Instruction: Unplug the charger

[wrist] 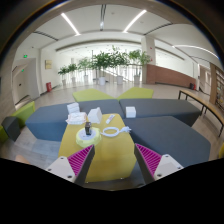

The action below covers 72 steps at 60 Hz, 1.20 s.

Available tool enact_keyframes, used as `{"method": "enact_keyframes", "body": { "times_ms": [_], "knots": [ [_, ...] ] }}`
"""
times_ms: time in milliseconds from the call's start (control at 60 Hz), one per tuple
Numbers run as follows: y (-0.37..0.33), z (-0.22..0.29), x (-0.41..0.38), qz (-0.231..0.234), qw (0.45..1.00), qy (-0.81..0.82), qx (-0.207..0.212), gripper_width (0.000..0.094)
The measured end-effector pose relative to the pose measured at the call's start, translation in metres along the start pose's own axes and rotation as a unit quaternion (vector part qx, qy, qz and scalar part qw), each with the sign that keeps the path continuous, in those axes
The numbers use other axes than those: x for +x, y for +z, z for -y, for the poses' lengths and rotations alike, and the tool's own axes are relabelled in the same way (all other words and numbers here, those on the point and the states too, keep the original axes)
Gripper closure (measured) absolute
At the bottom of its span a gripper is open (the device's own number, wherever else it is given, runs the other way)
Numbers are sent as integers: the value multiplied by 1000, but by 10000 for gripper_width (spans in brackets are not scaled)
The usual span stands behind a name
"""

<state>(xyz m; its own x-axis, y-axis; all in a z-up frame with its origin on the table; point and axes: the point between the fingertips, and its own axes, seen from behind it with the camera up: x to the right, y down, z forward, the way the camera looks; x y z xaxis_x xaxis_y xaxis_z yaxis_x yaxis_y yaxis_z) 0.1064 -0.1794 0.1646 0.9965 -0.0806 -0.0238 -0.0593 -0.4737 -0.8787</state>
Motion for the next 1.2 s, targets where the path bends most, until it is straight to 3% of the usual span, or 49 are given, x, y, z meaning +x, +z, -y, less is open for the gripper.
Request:
{"method": "enact_keyframes", "body": {
  "times_ms": [233, 433, 667, 783, 867, 1000, 1200],
  "knots": [
    [36, 4, -28, 23, 1000, 9, -16, 107],
    [133, -11, -76, 53, 997, -15, -46, 107],
    [233, -7, -112, 51, 998, -8, -21, 138],
    [275, 4, -113, 40, 999, -1, 3, 311],
    [286, 13, -125, 62, 997, -8, 33, 725],
    [288, 14, -126, 57, 996, -29, 60, 851],
    [287, 18, -128, 65, 997, -25, 40, 877]
  ]
}}
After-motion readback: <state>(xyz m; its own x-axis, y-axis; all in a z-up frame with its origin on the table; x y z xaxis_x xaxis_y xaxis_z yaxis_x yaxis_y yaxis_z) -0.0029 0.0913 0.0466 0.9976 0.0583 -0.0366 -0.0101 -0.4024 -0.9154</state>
